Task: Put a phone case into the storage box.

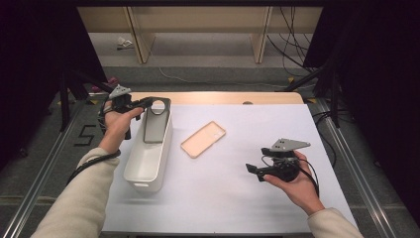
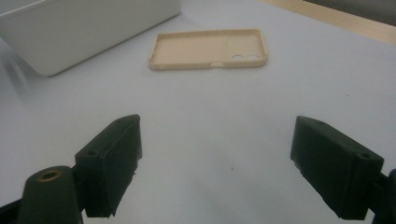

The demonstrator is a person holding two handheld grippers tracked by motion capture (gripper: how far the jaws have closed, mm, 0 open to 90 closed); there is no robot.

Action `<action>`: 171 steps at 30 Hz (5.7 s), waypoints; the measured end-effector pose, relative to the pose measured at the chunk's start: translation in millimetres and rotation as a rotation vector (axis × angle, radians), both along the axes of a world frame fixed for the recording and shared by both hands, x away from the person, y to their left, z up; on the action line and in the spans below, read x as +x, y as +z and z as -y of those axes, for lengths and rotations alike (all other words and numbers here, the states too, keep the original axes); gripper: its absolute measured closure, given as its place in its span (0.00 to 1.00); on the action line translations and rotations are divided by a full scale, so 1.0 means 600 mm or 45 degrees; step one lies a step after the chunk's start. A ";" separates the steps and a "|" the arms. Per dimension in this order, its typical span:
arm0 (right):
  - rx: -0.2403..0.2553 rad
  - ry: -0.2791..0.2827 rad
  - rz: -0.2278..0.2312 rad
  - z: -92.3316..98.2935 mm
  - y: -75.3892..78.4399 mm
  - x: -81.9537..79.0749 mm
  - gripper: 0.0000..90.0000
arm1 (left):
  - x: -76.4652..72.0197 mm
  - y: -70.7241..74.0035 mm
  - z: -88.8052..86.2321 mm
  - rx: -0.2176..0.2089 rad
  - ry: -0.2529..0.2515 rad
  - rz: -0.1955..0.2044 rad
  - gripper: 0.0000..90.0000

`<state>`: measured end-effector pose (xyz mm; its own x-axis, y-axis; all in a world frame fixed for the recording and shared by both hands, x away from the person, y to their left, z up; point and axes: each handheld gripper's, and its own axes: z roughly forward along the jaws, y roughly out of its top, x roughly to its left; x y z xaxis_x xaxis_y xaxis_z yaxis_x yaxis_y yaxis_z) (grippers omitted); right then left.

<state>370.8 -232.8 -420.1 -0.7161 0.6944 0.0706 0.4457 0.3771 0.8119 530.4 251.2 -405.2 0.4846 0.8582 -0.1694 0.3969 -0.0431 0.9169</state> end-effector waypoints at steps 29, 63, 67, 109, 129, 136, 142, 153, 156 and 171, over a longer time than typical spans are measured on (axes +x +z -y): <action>0.001 0.010 -0.008 -0.001 -0.001 0.000 0.19 | 0.008 -0.005 0.000 0.121 0.081 -0.043 0.84; -0.006 0.016 -0.008 -0.003 -0.002 0.000 0.19 | -0.005 0.012 -0.008 0.155 0.163 -0.029 0.54; -0.013 0.019 -0.014 -0.004 -0.003 -0.001 0.19 | -0.018 0.020 -0.013 0.076 0.169 -0.045 0.44; -0.006 0.007 -0.005 -0.007 -0.002 0.006 0.19 | -0.291 -0.029 0.042 0.082 -0.036 0.010 0.00; -0.005 0.003 -0.009 -0.005 -0.003 0.008 0.19 | -0.290 -0.032 0.047 0.097 -0.047 0.006 0.00; -0.006 0.002 -0.010 -0.005 -0.004 0.009 0.19 | -0.287 -0.035 0.047 0.097 -0.050 0.001 0.00; -0.008 0.001 -0.008 -0.005 -0.003 0.009 0.19 | -0.288 -0.034 0.046 0.096 -0.050 0.003 0.00; -0.011 -0.008 -0.004 -0.001 -0.002 0.005 0.19 | -0.286 -0.034 0.050 0.099 -0.062 0.004 0.00; -0.009 -0.010 -0.005 -0.003 -0.001 0.006 0.19 | -0.286 -0.035 0.051 0.100 -0.069 0.002 0.00; -0.002 -0.015 0.009 -0.002 0.002 0.012 0.18 | -0.288 -0.033 0.049 0.092 -0.063 0.013 0.00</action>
<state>378.1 -231.4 -419.0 -0.7084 0.7029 0.0644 0.4442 0.3730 0.8146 357.8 222.0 -425.1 0.5283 0.8428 -0.1026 0.3834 -0.1289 0.9145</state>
